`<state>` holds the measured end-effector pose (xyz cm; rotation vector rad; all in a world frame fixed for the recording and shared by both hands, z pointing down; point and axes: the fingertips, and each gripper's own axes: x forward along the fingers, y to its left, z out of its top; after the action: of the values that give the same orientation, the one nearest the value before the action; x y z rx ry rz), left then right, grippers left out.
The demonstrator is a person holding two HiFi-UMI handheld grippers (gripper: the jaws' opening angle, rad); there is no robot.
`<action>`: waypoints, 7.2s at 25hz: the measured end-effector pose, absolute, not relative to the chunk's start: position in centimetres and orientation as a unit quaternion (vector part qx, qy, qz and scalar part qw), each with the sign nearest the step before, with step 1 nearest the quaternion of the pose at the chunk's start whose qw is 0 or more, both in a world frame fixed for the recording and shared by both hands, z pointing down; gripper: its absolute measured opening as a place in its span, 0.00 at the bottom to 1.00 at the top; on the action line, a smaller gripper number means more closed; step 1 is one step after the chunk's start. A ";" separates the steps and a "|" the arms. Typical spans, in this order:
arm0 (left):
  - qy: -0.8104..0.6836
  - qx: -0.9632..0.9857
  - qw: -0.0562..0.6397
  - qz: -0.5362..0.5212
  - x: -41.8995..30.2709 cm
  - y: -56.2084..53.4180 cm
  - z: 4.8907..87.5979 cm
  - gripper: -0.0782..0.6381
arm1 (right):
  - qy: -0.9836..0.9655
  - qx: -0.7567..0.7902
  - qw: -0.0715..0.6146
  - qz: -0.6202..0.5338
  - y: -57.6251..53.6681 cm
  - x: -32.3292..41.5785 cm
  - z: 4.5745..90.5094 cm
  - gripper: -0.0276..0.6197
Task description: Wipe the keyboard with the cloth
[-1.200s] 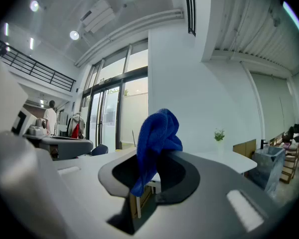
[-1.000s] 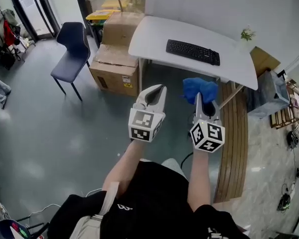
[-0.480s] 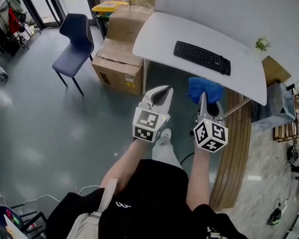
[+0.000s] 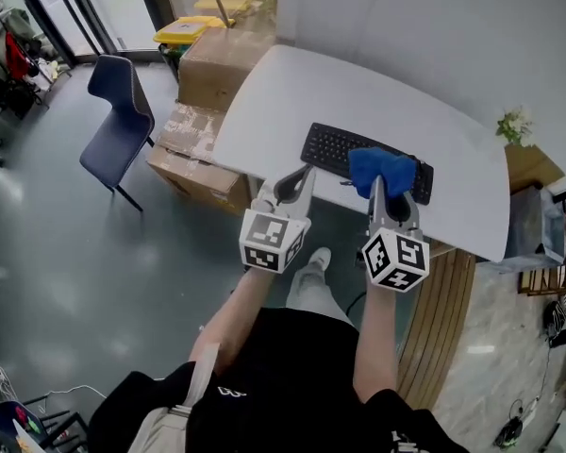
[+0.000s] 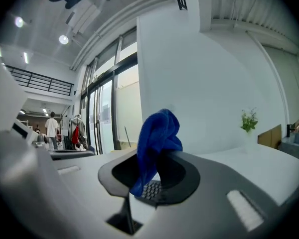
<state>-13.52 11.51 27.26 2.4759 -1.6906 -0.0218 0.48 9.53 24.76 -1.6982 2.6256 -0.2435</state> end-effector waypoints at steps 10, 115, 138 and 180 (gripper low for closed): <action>-0.606 0.792 0.068 0.018 -13.9 -5.5 27.1 0.10 | 0.880 -0.467 0.027 -0.083 -9.7 -1.7 22.0 0.16; -0.440 0.817 0.234 0.290 -2.4 -10.8 51.7 0.10 | 0.802 -0.517 -0.171 -0.247 -11.1 2.6 49.3 0.16; -0.386 0.843 0.231 0.296 8.9 -11.3 51.6 0.10 | 0.766 -0.571 -0.169 -0.243 -11.0 13.8 48.9 0.16; -0.490 0.822 0.213 0.199 2.1 -11.5 46.5 0.10 | 0.819 -0.544 -0.135 -0.121 -12.0 8.2 39.2 0.16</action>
<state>2.05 -11.53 46.52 2.2821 -1.3595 0.5511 8.23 -12.04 39.22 -1.8739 2.8212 -0.4171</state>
